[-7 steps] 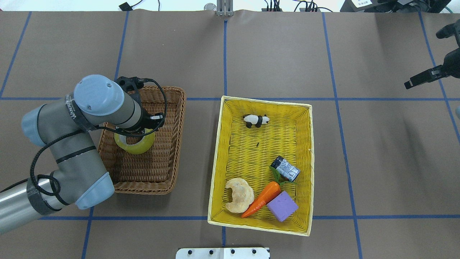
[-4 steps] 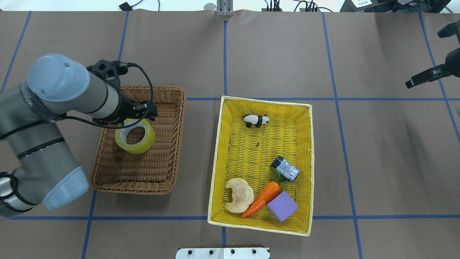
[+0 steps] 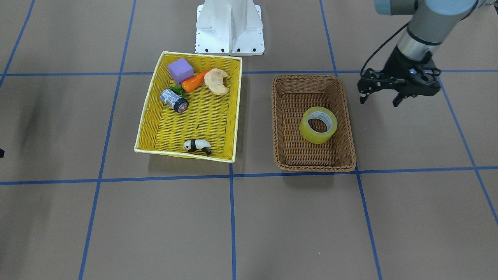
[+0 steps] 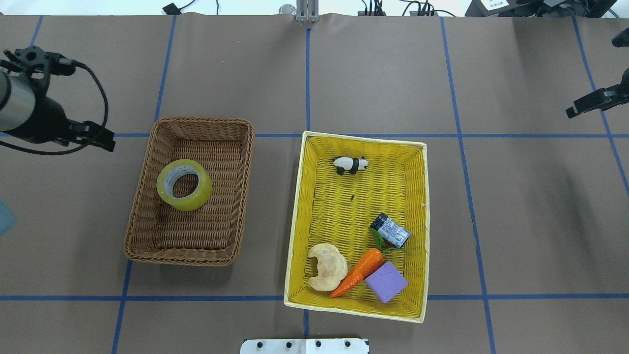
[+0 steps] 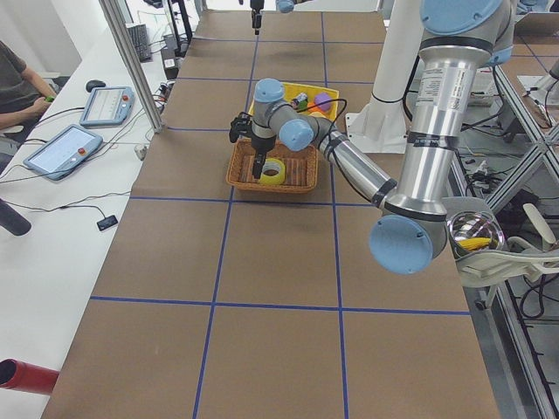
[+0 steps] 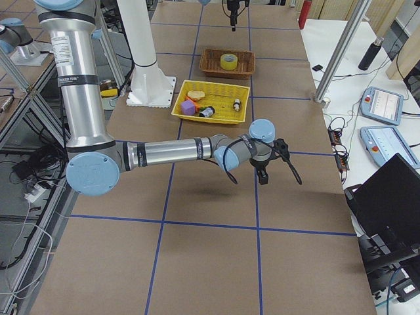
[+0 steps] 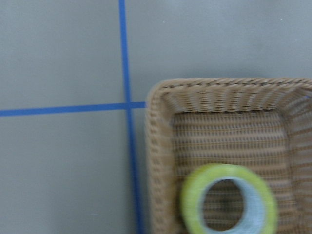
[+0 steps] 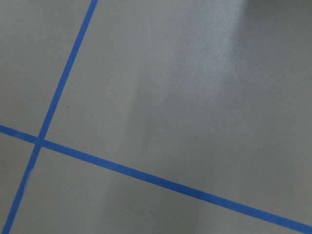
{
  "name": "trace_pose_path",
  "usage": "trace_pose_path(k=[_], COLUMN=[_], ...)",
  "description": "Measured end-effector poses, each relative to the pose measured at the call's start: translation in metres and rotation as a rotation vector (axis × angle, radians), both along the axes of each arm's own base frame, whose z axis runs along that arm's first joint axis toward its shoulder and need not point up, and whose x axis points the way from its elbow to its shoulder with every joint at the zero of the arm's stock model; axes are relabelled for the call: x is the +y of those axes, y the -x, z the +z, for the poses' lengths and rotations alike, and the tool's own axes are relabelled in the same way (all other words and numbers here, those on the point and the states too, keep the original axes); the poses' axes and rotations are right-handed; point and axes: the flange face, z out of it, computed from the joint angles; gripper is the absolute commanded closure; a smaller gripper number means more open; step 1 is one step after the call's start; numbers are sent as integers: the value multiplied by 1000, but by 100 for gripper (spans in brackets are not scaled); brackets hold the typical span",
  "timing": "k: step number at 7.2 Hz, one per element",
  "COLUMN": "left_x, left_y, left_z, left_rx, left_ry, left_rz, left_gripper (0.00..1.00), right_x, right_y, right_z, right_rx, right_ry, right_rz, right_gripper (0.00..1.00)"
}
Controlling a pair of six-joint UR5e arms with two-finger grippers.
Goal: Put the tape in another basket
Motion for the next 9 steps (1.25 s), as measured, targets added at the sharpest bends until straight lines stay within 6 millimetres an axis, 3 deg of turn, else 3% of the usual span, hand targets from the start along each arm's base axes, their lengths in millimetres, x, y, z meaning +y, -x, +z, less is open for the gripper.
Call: trace_pose_path(k=[2, 3, 4, 6, 9], left_x=[-41, -53, -60, -65, -67], left_y=[90, 125, 146, 159, 162], left_z=[89, 128, 153, 172, 197], left_rx=[-28, -32, -36, -39, -44], left_ry=[-41, -48, -42, -16, 37], left_rz=[115, 151, 162, 161, 154], left_gripper=[3, 3, 3, 3, 2], right_x=[-1, 0, 3, 8, 21], right_y=[-31, -44, -54, -69, -81], right_z=[11, 10, 8, 4, 6], right_rx=[43, 63, 81, 101, 110], right_ry=[20, 44, 69, 96, 114], right_rz=[-30, -40, -45, -59, -69], right_gripper=[0, 0, 0, 0, 0])
